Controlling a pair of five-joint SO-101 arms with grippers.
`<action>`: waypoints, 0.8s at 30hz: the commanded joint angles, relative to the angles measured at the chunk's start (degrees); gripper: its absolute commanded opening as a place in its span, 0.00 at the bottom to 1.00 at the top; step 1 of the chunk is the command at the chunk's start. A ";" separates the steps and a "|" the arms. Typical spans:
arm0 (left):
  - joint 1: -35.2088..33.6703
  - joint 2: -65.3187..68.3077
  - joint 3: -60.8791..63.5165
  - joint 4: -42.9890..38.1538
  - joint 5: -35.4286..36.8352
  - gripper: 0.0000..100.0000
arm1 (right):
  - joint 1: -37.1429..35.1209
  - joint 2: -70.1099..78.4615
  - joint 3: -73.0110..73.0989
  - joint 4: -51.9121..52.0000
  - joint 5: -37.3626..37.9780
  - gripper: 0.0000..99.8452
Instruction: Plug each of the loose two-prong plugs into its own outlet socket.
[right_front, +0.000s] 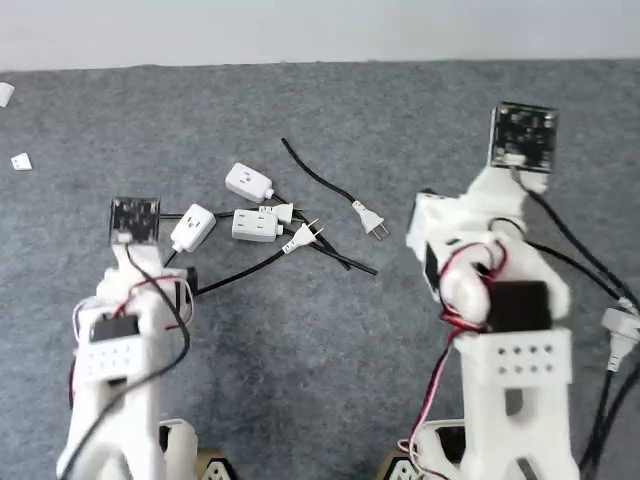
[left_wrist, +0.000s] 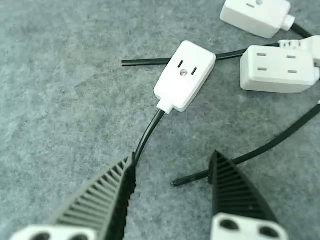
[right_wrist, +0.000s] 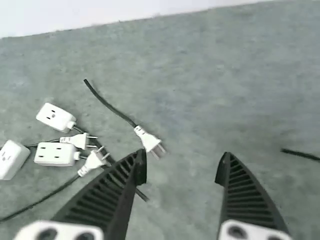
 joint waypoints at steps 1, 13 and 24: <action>-0.26 11.60 -10.15 3.34 0.35 0.23 | -3.38 2.15 2.20 -6.02 -2.02 0.24; 2.37 23.21 -19.91 10.99 -5.71 0.23 | -15.52 19.21 8.26 -21.49 12.84 0.24; -0.44 23.12 -20.53 11.08 -2.55 0.34 | -24.57 39.78 1.41 -30.29 43.43 0.24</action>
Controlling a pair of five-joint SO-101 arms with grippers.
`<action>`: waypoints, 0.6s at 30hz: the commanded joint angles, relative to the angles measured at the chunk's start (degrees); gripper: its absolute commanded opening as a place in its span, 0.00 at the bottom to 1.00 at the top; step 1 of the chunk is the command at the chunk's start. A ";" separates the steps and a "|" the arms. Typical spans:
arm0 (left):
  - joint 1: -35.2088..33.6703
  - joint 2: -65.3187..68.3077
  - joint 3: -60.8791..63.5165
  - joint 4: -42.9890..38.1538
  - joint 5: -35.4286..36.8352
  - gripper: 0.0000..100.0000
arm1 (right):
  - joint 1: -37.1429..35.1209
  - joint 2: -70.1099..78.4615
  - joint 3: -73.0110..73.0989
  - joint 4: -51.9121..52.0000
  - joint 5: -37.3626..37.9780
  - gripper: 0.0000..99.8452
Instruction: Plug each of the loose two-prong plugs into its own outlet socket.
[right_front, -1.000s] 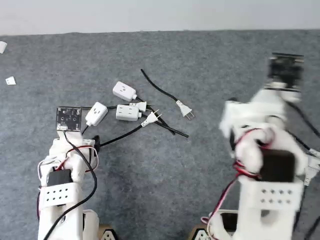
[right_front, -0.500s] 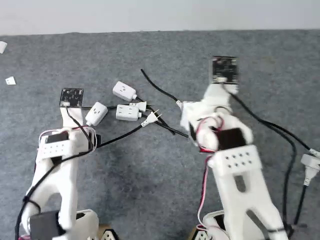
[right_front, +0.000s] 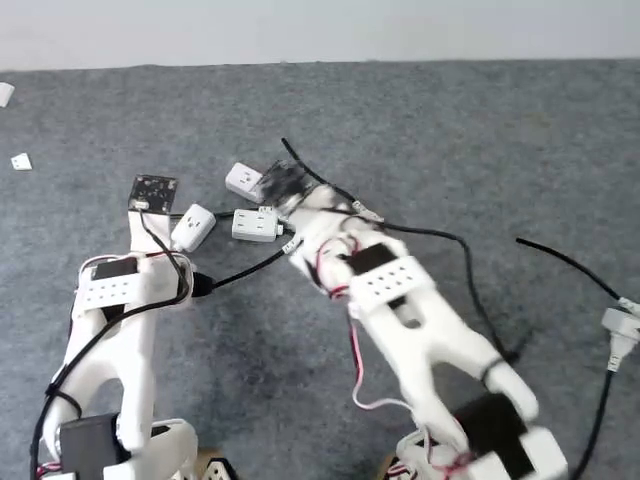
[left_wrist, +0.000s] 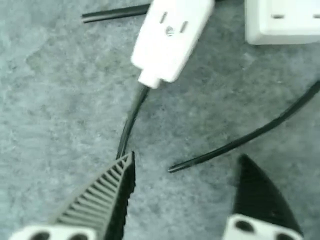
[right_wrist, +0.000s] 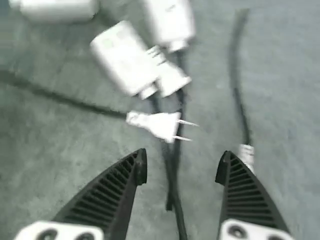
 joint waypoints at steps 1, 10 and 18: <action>-0.70 0.00 -3.21 0.53 2.11 0.34 | -1.98 5.76 -8.88 0.75 5.54 0.24; -7.21 0.09 -5.49 -0.62 8.44 0.34 | -1.54 28.26 -33.93 7.16 10.11 0.24; -7.74 0.09 -5.58 -0.62 8.53 0.34 | -3.91 44.18 -57.23 17.71 11.52 0.24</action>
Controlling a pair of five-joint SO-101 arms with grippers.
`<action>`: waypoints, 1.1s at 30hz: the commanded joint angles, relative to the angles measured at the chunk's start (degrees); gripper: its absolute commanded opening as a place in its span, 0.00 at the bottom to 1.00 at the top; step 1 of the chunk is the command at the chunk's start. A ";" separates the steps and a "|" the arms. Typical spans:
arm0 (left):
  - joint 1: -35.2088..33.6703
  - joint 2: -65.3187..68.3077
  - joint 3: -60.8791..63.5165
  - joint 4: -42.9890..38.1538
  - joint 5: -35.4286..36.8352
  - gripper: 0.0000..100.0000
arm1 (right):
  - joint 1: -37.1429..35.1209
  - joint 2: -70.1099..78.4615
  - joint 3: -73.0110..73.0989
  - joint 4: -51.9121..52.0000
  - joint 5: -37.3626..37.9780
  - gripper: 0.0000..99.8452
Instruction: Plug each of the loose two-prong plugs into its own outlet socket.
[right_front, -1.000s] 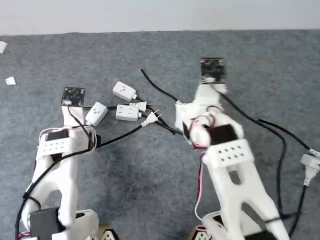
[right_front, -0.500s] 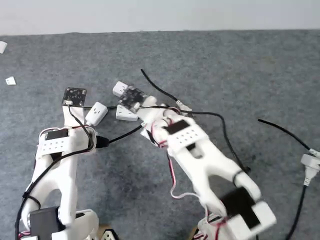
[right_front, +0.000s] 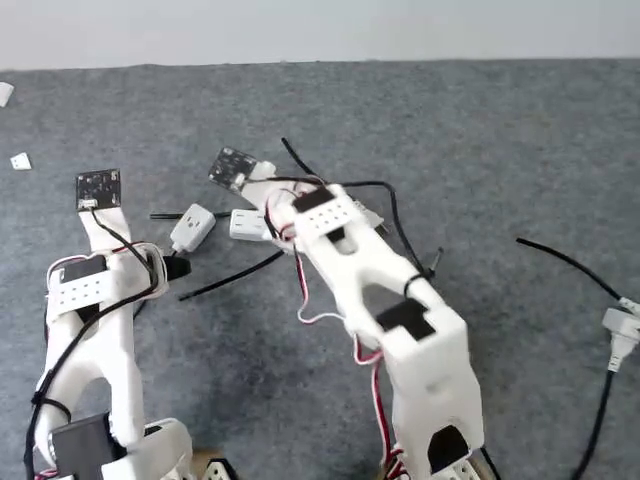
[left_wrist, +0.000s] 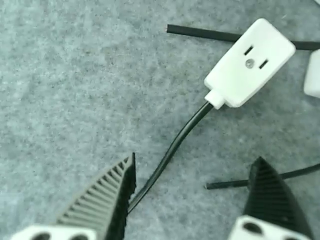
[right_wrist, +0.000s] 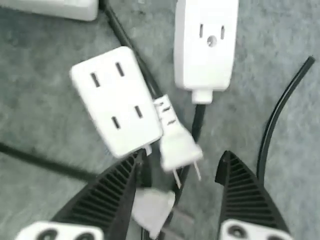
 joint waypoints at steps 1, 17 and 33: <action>-0.35 0.00 -2.59 -0.62 0.62 0.34 | -2.86 3.74 -12.22 5.76 3.16 0.24; -0.44 0.00 -2.59 -1.32 0.53 0.34 | -8.66 6.73 -25.23 18.42 6.51 0.24; -2.37 -0.18 -2.51 -1.14 0.53 0.34 | -9.19 11.21 -25.49 17.10 19.96 0.24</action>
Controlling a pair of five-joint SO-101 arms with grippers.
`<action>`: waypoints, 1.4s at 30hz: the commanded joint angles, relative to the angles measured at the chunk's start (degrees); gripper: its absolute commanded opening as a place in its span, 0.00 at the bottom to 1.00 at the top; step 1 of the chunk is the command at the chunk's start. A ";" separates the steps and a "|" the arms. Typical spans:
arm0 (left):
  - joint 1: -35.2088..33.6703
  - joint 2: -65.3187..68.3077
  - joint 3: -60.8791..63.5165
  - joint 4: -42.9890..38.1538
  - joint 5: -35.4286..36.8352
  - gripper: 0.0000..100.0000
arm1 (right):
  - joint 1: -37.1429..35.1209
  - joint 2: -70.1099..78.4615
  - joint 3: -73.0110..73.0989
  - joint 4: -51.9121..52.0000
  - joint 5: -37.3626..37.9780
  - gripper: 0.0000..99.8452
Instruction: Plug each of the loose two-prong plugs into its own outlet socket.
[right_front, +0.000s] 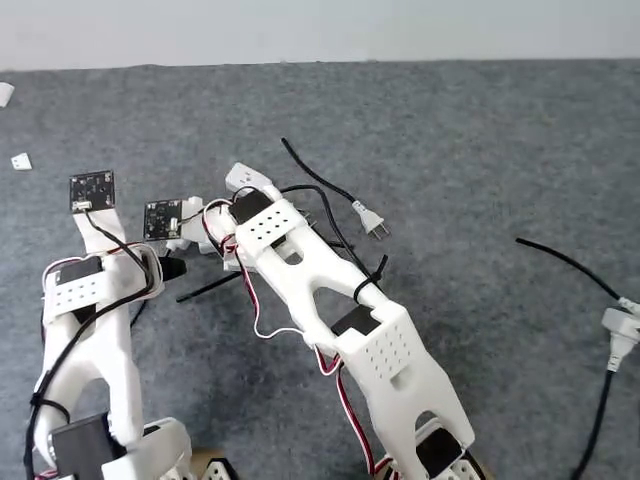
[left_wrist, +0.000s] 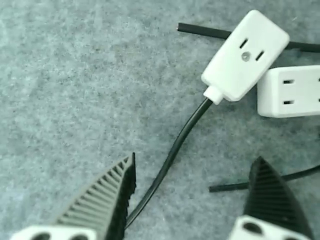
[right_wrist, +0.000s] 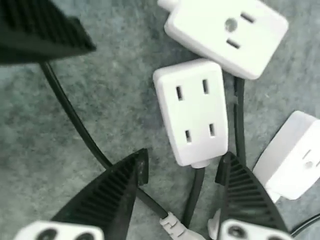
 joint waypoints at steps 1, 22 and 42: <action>-1.58 -0.26 -2.51 -1.14 0.53 0.34 | 1.10 -0.40 -3.52 -2.77 3.60 0.24; -9.32 -0.44 -4.53 -1.41 9.85 0.34 | 3.38 22.55 -35.16 3.03 1.14 0.02; -8.97 -0.26 -4.44 -2.55 9.85 0.34 | 11.65 10.77 -63.38 32.13 -22.24 0.01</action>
